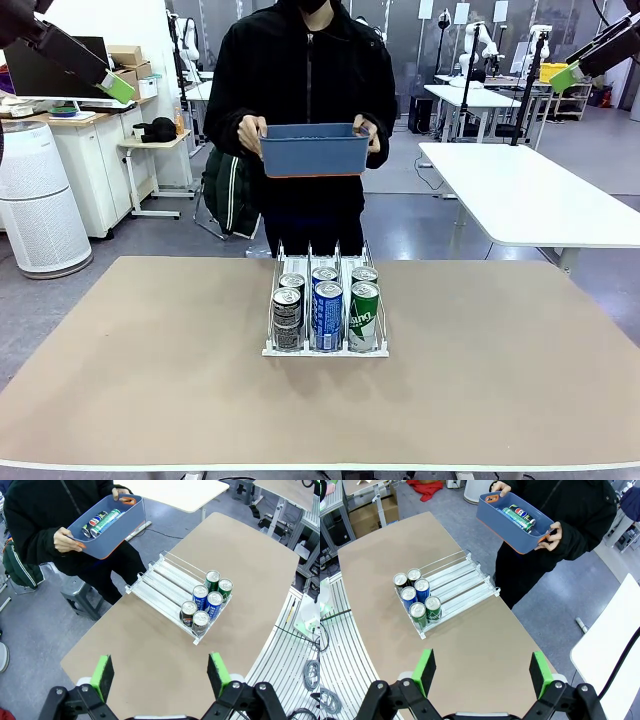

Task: Fill the beverage cans into the dispenser.
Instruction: Pick up the Pepsi coke handed by the human.

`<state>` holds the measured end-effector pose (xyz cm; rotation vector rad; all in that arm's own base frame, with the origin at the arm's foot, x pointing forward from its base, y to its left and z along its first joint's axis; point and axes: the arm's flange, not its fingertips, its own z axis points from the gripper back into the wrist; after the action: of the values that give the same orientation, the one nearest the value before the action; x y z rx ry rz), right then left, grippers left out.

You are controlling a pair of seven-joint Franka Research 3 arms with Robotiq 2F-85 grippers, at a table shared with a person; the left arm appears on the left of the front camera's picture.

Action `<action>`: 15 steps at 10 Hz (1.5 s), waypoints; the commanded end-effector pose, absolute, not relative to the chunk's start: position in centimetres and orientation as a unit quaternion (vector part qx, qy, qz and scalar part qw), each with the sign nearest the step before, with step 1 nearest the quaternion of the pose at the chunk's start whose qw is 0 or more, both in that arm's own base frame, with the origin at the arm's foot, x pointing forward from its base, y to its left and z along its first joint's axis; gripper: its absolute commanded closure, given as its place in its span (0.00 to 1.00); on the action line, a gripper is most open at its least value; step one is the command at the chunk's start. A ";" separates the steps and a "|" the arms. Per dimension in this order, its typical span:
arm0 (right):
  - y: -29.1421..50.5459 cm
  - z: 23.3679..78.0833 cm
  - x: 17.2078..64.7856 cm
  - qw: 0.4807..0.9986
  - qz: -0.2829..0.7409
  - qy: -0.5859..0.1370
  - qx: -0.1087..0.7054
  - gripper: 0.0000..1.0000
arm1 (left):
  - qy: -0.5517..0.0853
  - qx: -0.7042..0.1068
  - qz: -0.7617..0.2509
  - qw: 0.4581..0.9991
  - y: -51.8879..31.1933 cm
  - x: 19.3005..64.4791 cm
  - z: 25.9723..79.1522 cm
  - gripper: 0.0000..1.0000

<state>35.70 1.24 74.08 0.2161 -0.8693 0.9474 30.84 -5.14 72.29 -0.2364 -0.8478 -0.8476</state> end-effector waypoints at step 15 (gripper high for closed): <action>1.3 74.1 35.7 0.795 0.441 -0.405 0.101 0.00 | -0.396 -0.113 -0.395 0.821 -5.0 30.9 72.2 0.00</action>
<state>35.70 1.24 74.08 0.2161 -0.8693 0.9474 30.84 -5.14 72.29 -0.2364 -0.8478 -0.8476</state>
